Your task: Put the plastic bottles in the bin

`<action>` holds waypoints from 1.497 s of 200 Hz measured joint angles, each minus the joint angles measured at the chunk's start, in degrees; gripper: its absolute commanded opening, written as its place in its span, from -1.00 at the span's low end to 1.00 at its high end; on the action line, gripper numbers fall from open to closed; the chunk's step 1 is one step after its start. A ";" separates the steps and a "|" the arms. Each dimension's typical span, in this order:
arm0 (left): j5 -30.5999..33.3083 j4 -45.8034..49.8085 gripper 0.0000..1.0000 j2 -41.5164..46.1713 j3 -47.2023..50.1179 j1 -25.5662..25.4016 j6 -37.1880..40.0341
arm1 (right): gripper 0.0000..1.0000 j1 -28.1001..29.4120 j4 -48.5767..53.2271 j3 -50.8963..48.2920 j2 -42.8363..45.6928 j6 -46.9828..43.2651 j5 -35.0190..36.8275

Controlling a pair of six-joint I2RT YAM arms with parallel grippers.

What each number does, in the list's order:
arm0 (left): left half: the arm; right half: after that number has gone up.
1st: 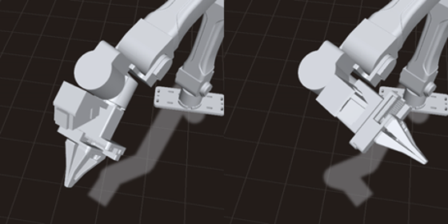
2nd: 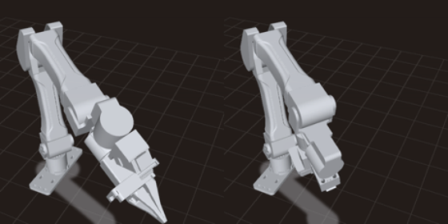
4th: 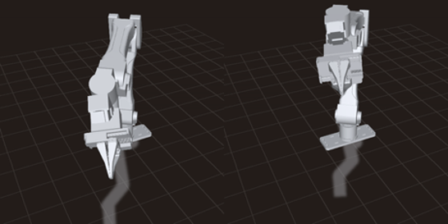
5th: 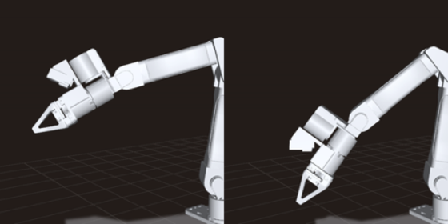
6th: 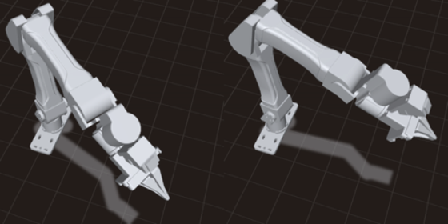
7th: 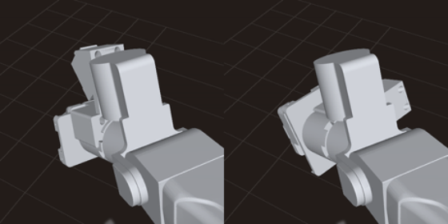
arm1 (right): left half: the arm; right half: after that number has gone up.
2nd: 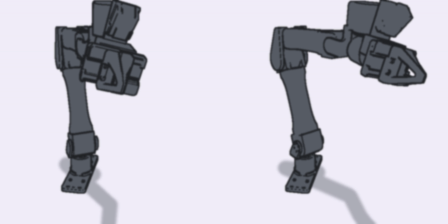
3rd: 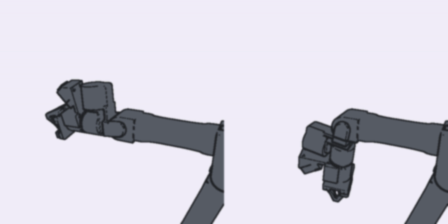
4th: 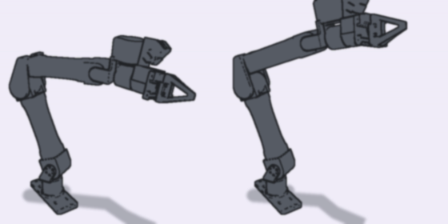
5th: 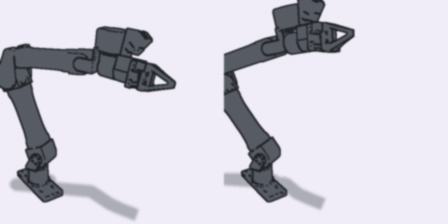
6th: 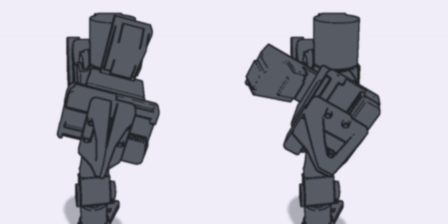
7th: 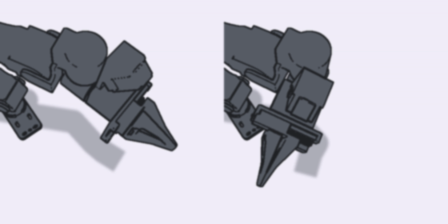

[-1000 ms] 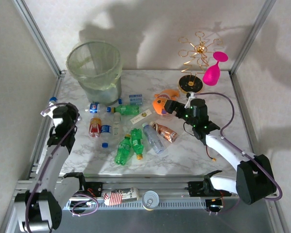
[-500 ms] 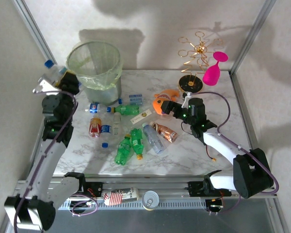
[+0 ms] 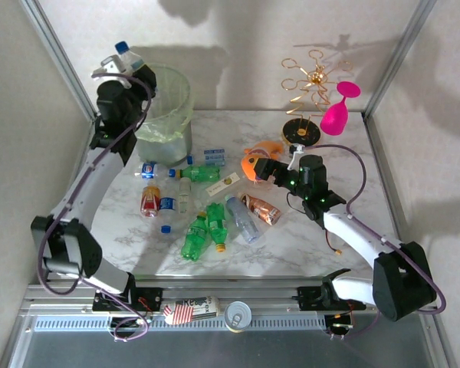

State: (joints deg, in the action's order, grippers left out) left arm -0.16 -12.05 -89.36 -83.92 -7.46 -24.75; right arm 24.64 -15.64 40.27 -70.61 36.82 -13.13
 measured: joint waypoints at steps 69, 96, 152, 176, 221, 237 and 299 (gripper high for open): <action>2.93 12.52 -0.74 -11.17 -7.04 0.00 4.63 | 0.97 0.00 0.85 -0.35 1.05 -0.28 0.70; 3.41 14.80 0.01 -11.96 -8.00 0.00 5.07 | 0.98 0.00 1.81 -0.35 1.05 -0.87 0.70; 3.82 15.39 0.88 -11.91 -9.01 -0.07 4.02 | 0.98 0.00 3.72 -0.37 1.05 -2.91 0.68; 3.82 15.63 0.91 -10.88 -8.96 -1.03 3.96 | 0.98 0.20 4.61 -0.39 1.03 -4.04 1.22; 3.56 10.95 0.93 0.46 -1.55 -6.86 3.56 | 0.98 2.91 5.53 -0.37 -0.20 -7.10 4.46; 2.67 6.08 0.97 6.29 4.28 -9.44 2.10 | 0.98 4.50 7.58 0.24 -1.75 -8.92 5.51; 1.16 -8.04 0.99 17.97 27.80 -19.47 -7.34 | 0.98 7.32 25.66 12.87 -14.64 -16.50 7.63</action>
State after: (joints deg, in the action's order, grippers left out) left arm 0.99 -20.10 -71.40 -56.12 -26.94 -32.10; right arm 31.97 10.02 53.15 -85.25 20.32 -5.50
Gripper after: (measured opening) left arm 0.995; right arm 0.988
